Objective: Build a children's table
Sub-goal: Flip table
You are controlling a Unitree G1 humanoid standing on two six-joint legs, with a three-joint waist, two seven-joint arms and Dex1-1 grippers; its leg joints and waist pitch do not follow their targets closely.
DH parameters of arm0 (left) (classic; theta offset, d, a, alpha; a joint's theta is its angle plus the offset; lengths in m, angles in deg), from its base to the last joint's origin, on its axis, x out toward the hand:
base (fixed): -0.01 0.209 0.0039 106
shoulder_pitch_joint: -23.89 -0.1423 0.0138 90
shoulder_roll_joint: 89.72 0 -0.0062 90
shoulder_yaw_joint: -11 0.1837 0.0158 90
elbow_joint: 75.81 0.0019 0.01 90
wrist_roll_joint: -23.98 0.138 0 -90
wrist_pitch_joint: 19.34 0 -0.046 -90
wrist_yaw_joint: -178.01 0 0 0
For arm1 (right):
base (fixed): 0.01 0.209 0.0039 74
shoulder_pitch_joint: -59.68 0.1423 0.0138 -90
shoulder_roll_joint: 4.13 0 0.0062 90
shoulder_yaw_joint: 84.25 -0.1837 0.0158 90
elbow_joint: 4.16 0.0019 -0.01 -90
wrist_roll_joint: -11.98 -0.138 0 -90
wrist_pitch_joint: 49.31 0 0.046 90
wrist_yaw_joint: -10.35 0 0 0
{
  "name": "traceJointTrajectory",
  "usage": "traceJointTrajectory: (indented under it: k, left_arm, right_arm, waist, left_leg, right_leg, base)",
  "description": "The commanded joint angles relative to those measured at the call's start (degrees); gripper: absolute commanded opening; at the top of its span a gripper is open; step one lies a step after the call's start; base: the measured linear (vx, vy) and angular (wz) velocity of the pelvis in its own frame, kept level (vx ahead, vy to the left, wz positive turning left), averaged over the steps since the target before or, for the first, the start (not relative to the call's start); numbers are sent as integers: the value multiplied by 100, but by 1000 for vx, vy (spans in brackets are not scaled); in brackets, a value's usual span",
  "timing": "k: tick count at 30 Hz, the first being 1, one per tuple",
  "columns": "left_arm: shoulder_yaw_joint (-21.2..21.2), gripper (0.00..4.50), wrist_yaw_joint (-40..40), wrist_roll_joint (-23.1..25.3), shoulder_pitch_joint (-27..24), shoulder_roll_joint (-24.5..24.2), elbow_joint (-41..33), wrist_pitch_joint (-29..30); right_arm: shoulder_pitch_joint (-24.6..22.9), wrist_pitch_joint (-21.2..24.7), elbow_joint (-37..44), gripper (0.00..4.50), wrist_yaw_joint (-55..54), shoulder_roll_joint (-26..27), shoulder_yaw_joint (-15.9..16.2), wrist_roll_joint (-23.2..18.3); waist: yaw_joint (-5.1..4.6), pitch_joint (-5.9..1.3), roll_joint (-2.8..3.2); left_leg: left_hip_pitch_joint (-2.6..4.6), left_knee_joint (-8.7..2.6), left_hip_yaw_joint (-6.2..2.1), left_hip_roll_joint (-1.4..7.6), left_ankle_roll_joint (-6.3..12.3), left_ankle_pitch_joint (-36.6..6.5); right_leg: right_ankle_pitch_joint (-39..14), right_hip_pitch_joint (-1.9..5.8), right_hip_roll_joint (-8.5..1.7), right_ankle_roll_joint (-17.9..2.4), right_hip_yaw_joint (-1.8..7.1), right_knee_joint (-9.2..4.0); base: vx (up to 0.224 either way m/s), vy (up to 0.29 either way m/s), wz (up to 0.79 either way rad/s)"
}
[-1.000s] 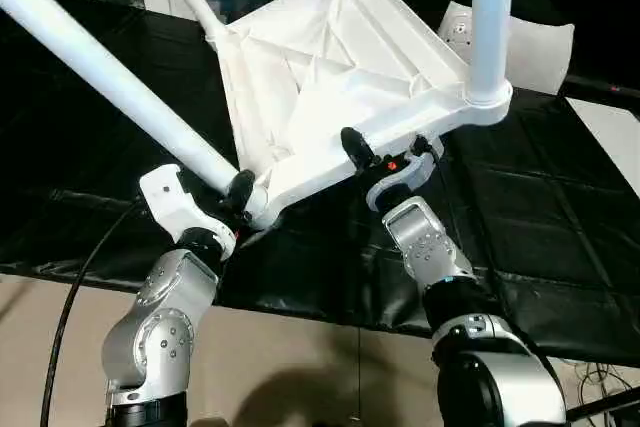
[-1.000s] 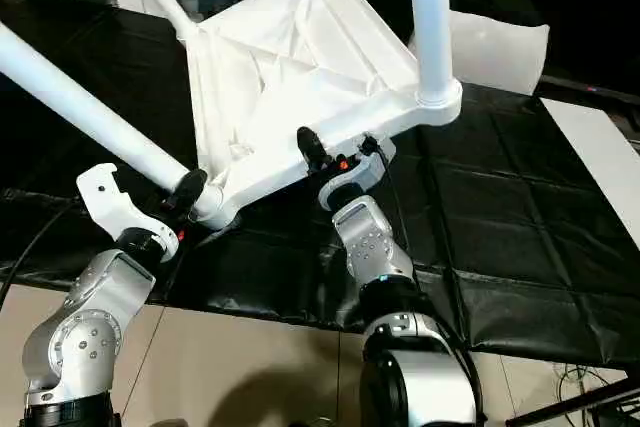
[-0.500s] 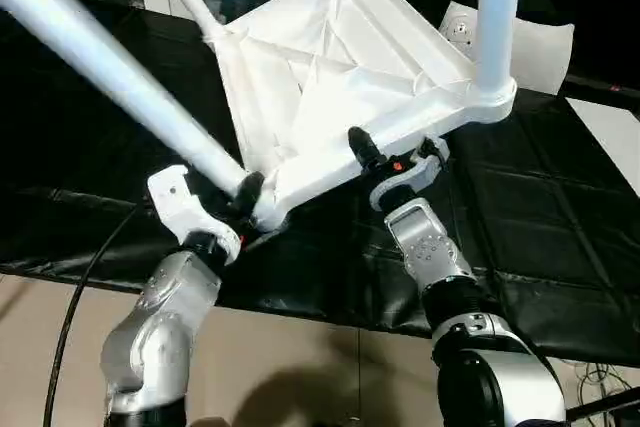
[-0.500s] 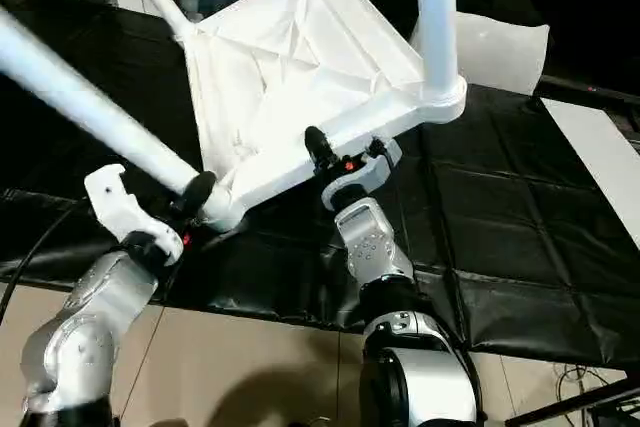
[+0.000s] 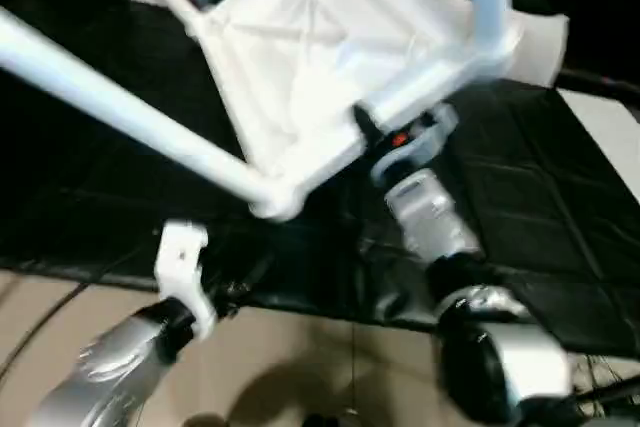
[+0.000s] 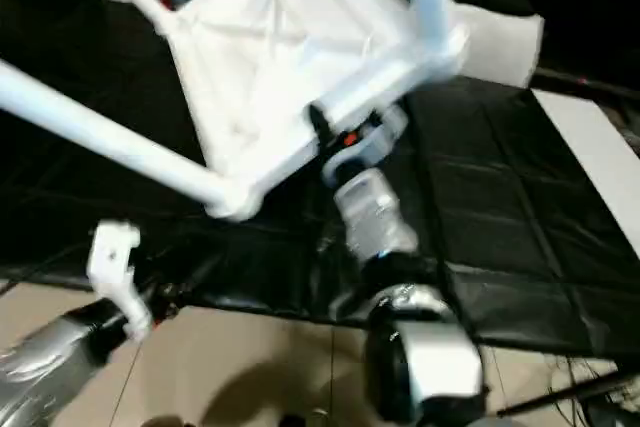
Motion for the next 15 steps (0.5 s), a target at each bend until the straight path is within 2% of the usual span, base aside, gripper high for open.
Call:
traceJointTrajectory:
  k: [1,2,6,8,9,10,11,12,13,15]
  left_arm:
    - [97,378,-191,103,192,-126,-364,-258]
    - [135,378,-227,158,258,-191,-446,-333]
    - [216,378,-304,217,667,-229,-714,-526]
    - [163,378,-164,246,1348,-124,-876,-510]
    - [164,378,-135,305,1594,-121,-881,-520]
    - [166,378,-123,341,1742,-124,-876,-529]
    - [166,378,-123,341,1742,-124,-876,-529]
    - [151,378,12,489,2141,-139,-777,-577]
    - [151,378,12,489,2141,-139,-777,-577]
    - [137,378,126,692,2457,-177,-645,-626]
  right_arm:
    - [375,-528,439,196,-112,-412,-48,242]
    - [421,-557,452,195,-149,-484,-53,296]
    - [572,-686,483,190,-240,-765,34,626]
    - [725,-743,495,185,-400,-1018,46,790]
    - [777,-768,482,179,-468,-1098,45,854]
    - [810,-787,470,179,-512,-1146,45,898]
    - [810,-787,470,175,-512,-1146,45,898]
    - [880,-858,433,173,-777,-1283,58,1094]
    - [880,-858,433,170,-777,-1283,58,1094]
    - [923,-943,412,168,-974,-1393,89,1275]
  waist:
    - [-33,-364,106]
    - [-16,-369,121]
    - [-6,-369,94]
    - [16,-390,84]
    - [17,-391,72]
    - [27,-394,67]
    - [30,-385,34]
    - [28,-390,45]
    - [29,-410,40]
    - [30,-413,40]
  left_leg:
    - [14,-412,-82,387,353,319]
    - [29,-414,-87,382,284,265]
    - [-13,-400,-76,361,155,232]
    - [-3,-385,-70,351,72,265]
    - [-26,-383,-77,341,64,326]
    - [-33,-375,-79,336,61,325]
    - [-88,-368,-76,318,38,275]
    - [-99,-363,-83,321,10,267]
    - [-79,-340,-72,305,2,330]
    - [-108,-326,-79,290,1,358]
  right_leg:
    - [-717,412,-569,-607,497,-334]
    - [-771,409,-559,-561,494,-330]
    - [-750,429,-558,-497,505,-317]
    - [-660,428,-545,-451,507,-300]
    - [-568,434,-523,-451,501,-286]
    - [-599,436,-522,-427,495,-292]
    - [-806,472,-545,-313,498,-325]
    - [-843,478,-557,-281,505,-314]
    - [-798,451,-527,-225,500,-303]
    - [-791,452,-507,-140,489,-302]
  base:
    - [0,0,0]
    - [0,0,0]
    - [0,0,0]
    - [0,0,0]
    - [0,0,0]
    - [0,0,0]
    - [0,0,0]
    - [0,0,0]
    - [0,0,0]
    - [0,0,0]
